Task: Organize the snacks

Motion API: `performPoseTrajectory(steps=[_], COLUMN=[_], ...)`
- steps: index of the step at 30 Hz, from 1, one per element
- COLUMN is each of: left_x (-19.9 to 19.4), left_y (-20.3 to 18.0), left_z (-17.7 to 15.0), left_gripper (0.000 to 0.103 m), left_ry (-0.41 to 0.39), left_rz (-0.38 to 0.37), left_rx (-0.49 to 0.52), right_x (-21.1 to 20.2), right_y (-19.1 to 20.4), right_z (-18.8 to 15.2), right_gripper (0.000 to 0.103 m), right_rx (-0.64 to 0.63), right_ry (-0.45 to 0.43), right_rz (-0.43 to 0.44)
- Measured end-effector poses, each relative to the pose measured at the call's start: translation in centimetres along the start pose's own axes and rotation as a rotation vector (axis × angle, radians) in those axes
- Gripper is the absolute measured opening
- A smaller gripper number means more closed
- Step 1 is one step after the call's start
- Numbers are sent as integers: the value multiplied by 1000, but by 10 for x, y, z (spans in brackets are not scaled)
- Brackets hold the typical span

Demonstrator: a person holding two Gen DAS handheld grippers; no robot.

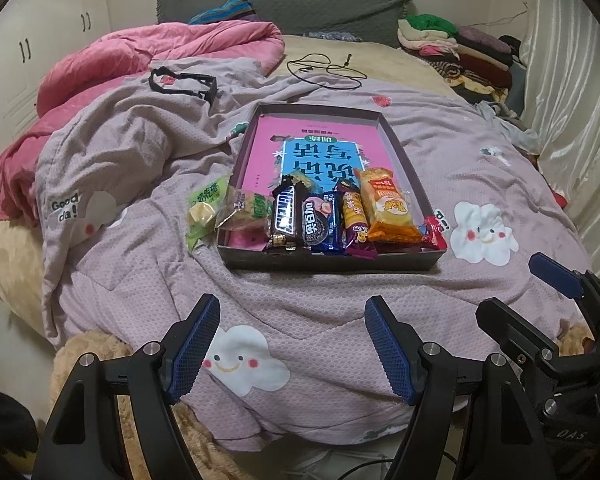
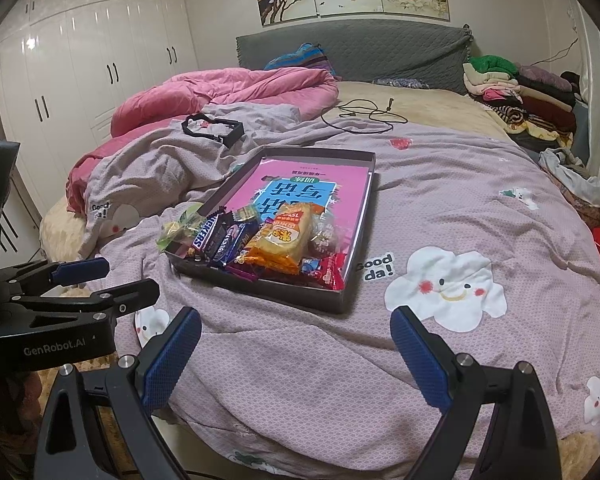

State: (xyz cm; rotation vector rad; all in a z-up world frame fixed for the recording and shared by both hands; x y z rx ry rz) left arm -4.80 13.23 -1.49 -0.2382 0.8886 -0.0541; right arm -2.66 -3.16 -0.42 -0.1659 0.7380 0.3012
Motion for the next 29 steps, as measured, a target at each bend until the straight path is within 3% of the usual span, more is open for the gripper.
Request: performPoseTrajectory(steps=[21,29], left_x=[8,15], left_y=[6,44], left_z=[0,15], left_gripper=[76,76], left_ry=[19,-14], left_rz=[15,71], left_rx=[-23,-81], right_x=[8,22], right_y=[-7,-30], right_z=[-2,3], right_gripper=[96,97], right_rx=[26,75], right_ry=[18,20], right_rz=[-26,-87])
Point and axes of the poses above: each gripper's, at about its wrist camera, not at the fingertips, and x roughly the way its jaws point, y to its left, z to its top, the point moved 2 cm from there along x, roughly the way its jaws point, and after that the axes turned 15 degrees about -z, right-handed, at the moved point
